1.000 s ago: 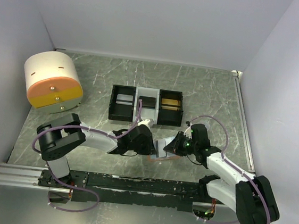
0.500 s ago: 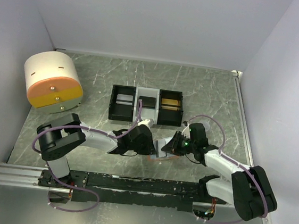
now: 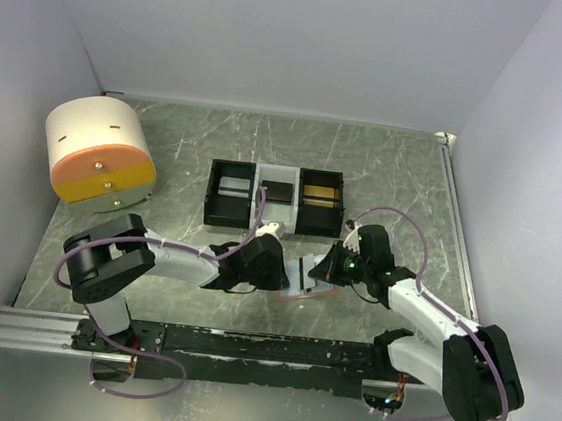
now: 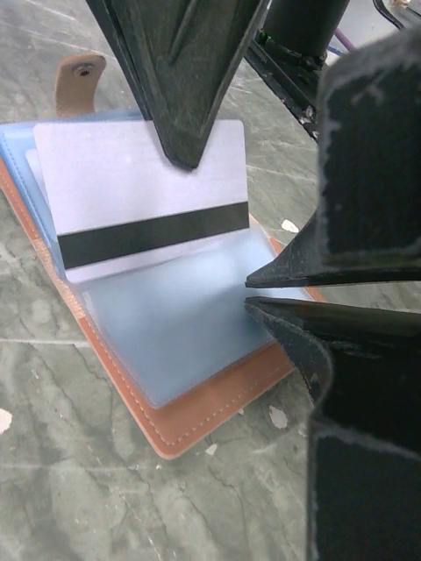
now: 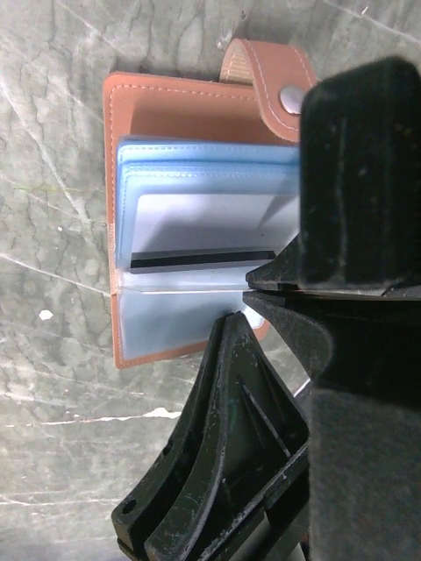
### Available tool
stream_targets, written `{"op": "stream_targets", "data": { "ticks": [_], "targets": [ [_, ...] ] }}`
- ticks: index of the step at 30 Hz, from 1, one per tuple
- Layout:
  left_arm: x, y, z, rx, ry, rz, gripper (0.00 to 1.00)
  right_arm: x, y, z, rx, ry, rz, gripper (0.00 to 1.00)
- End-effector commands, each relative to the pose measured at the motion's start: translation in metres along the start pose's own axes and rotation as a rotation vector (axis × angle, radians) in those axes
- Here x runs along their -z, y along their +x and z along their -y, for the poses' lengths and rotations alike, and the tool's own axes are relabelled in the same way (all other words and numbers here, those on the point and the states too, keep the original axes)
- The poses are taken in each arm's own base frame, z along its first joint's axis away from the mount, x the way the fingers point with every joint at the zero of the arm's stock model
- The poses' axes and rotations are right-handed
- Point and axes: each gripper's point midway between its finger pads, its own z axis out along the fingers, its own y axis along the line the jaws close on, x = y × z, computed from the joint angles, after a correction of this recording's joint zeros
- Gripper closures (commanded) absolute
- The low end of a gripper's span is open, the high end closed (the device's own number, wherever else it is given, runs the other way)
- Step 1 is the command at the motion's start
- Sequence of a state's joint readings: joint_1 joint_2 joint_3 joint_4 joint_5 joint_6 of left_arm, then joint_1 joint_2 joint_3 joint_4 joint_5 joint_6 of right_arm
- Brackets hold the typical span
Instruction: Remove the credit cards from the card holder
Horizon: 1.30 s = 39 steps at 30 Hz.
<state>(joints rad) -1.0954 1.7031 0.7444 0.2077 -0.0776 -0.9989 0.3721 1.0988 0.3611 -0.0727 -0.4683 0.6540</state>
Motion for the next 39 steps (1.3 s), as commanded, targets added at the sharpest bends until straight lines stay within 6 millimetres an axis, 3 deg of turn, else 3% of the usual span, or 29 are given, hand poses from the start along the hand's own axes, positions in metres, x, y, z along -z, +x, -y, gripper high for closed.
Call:
{"op": "stream_targets", "data": {
  "ticks": [1,8,15,17,23,28,31,34,39],
  "targets": [
    [0.007,0.005,-0.030,-0.048,-0.128,-0.002,0.77,0.007,-0.004,0.003,0.043,0.035,0.013,1.00],
    [0.015,0.005,-0.043,-0.061,-0.173,0.010,0.77,0.018,-0.017,-0.018,0.094,-0.039,0.075,1.00],
    [0.023,0.006,-0.060,-0.067,-0.243,0.016,0.78,0.034,-0.044,-0.027,0.166,-0.017,0.204,1.00],
    [0.030,0.000,-0.055,-0.056,-0.210,0.051,0.76,0.039,-0.050,-0.033,0.196,-0.029,0.236,1.00],
    [0.070,-0.036,-0.006,-0.096,-0.004,0.180,0.58,0.054,-0.070,-0.059,0.280,-0.109,0.340,1.00],
    [0.103,-0.059,-0.002,-0.181,-0.057,0.213,0.35,0.065,-0.081,-0.081,0.386,-0.160,0.407,1.00],
    [0.126,-0.079,-0.009,-0.216,-0.082,0.236,0.19,0.069,-0.086,-0.091,0.457,-0.168,0.444,1.00],
    [0.147,-0.104,-0.035,-0.197,-0.135,0.262,0.11,0.070,-0.091,-0.099,0.527,-0.149,0.480,1.00],
    [0.185,-0.143,-0.085,-0.125,-0.236,0.317,0.02,0.059,-0.080,-0.133,0.707,-0.145,0.505,1.00]
  ]
}}
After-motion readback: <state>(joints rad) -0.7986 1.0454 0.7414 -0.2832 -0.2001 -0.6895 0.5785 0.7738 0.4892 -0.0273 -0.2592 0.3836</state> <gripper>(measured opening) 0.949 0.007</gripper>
